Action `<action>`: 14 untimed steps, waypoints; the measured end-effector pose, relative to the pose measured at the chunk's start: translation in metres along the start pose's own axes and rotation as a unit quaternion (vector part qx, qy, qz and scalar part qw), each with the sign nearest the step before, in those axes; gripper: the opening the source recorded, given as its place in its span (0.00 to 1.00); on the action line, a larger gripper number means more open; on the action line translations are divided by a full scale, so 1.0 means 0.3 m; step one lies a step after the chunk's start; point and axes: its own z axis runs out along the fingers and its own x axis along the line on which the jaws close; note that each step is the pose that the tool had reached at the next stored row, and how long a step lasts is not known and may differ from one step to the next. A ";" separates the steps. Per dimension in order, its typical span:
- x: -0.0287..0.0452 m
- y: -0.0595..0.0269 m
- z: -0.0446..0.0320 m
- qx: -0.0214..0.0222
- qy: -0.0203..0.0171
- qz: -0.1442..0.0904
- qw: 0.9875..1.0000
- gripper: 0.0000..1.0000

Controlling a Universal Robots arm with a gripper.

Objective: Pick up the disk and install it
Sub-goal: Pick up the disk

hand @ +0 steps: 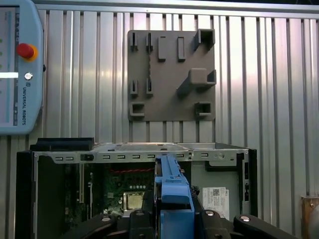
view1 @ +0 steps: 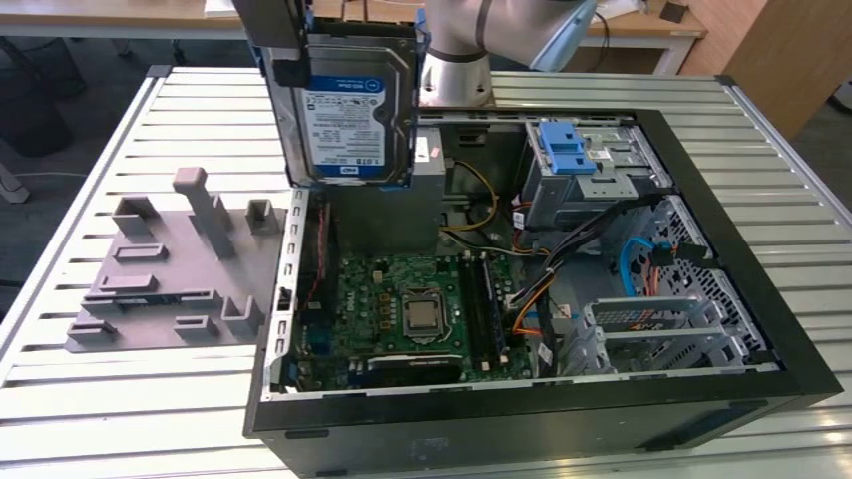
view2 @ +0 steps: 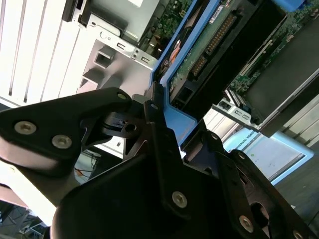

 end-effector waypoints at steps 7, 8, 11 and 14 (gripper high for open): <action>0.003 -0.066 -0.003 0.000 0.000 0.000 1.000 0.37; 0.003 -0.074 -0.003 0.000 0.000 0.000 1.000 0.37; 0.003 -0.093 -0.004 0.000 0.000 0.000 1.000 0.37; 0.003 -0.111 -0.003 0.000 0.000 0.000 1.000 0.37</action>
